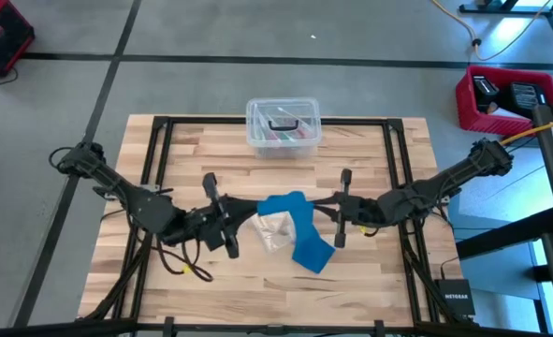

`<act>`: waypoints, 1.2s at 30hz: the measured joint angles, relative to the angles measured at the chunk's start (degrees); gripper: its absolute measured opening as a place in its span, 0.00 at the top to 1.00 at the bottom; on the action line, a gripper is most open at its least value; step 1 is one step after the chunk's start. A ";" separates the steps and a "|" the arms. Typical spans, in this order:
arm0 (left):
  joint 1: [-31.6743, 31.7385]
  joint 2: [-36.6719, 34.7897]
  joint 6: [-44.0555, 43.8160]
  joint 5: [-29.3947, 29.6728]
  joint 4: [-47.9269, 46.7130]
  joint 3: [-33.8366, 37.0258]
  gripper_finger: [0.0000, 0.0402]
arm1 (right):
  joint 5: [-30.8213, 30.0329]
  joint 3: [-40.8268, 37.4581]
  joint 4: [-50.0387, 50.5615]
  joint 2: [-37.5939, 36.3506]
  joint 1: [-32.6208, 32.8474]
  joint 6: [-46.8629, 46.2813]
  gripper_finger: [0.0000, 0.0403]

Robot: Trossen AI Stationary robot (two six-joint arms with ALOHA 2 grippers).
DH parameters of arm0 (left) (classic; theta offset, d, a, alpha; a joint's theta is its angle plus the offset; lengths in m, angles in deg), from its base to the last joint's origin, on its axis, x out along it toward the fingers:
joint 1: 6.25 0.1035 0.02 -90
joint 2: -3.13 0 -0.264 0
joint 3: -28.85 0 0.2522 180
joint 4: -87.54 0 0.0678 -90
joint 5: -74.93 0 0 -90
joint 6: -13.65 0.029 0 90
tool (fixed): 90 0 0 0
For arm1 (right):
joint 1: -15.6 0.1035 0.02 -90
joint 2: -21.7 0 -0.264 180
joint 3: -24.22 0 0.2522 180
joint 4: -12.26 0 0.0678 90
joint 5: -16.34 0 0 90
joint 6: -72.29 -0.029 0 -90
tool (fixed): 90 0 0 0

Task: Roll bandage
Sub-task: Roll the blue bandage

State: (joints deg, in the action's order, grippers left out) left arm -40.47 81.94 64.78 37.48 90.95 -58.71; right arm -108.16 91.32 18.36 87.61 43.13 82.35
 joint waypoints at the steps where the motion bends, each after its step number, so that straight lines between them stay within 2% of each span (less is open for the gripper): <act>1: -0.24 -0.31 0.47 1.17 -0.04 0.00 0.97 | 0.13 0.00 -0.07 -0.09 0.00 -0.13 0.99; 5: -3.22 -2.76 3.56 6.59 1.12 0.07 0.97 | 0.30 0.00 0.47 -0.27 0.32 -0.52 0.99; 11: -4.98 -6.08 3.42 6.17 1.72 0.07 0.97 | 1.36 0.02 -0.35 -0.18 0.56 -0.79 0.99; 14: -3.54 -6.20 2.37 2.53 1.76 0.07 0.97 | 2.28 0.02 -2.57 0.95 -0.42 -0.81 0.99; 18: -1.10 -5.78 -1.37 -3.21 1.54 0.07 0.97 | 7.73 0.02 -5.29 3.25 -2.40 -0.90 0.99; 25: 2.96 -5.30 -9.68 -17.85 2.33 0.32 0.97 | 9.46 0.00 -7.75 8.20 -6.02 -0.91 0.99; 31: 4.57 -5.30 -10.72 -19.16 5.18 0.33 0.97 | 14.74 0.00 -10.07 8.62 -6.66 -2.70 0.98; 34: 5.55 -5.30 -11.81 -19.14 4.09 0.33 0.97 | 13.84 -0.03 -10.63 8.56 -6.54 -5.24 0.91; 36: 5.90 -5.30 -12.19 -19.03 2.56 0.31 0.97 | 13.53 -0.04 -10.45 8.15 -6.56 -5.60 0.82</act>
State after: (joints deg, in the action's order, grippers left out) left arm -34.57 76.65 52.60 18.46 93.51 -58.40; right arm -94.63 91.28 7.91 95.76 36.57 76.76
